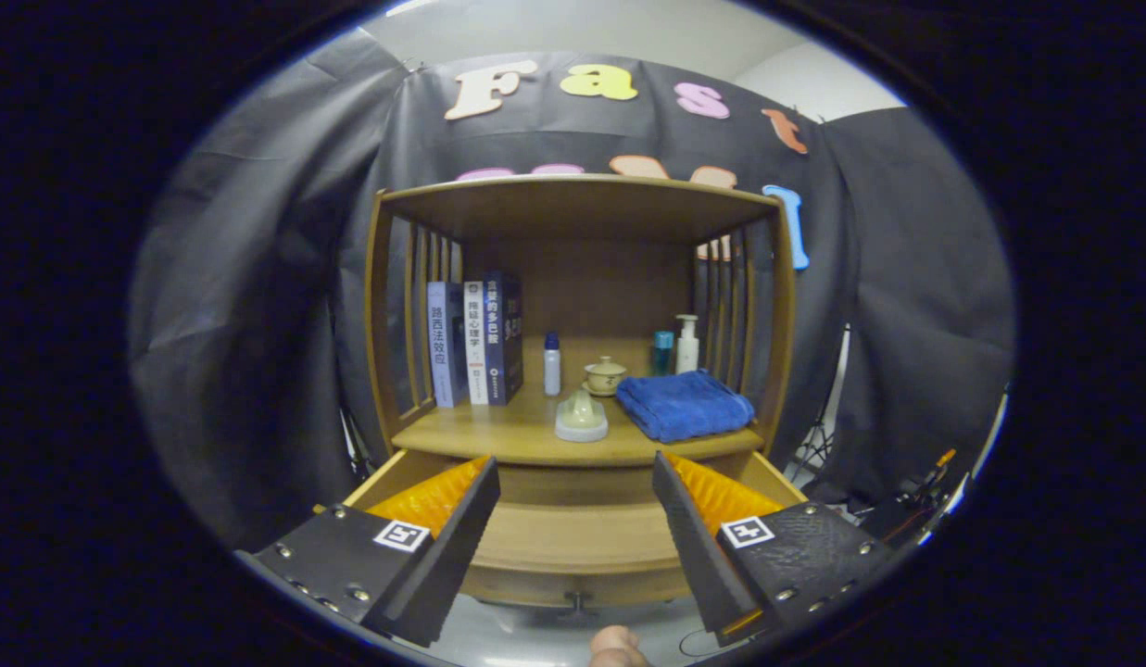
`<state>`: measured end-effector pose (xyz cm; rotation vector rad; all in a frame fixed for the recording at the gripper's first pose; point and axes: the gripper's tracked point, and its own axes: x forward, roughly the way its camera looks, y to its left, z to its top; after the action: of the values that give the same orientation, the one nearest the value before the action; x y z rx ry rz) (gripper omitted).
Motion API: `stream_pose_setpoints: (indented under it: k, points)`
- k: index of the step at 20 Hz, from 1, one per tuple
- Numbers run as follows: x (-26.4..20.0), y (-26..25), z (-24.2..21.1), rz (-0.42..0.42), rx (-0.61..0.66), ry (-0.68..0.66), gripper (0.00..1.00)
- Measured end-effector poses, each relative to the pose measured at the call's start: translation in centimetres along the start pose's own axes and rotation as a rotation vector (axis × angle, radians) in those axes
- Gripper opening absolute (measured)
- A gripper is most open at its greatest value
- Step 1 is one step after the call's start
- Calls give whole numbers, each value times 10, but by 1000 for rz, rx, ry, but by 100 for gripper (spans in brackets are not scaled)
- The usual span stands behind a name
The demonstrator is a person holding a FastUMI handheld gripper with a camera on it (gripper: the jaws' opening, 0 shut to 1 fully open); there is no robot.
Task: Pull open the drawer, take out the items inside it, and place them on the countertop above the cabinet.
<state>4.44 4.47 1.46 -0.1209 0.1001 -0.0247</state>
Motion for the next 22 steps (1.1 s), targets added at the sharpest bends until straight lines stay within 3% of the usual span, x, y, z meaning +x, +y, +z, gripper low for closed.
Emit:
stream_pose_setpoints:
  k: [4, 8, 12, 16, 22]
  points:
    - [-24, -9, -41, 9, -16, 3, 99]
    - [-42, -2, -84, 48, 55, 6, 99]
    - [-41, -21, -126, -7, 62, 1, 99]
    - [-31, -10, -151, 27, 123, 20, 99]
    - [-13, 3, -179, 41, 45, 32, 99]
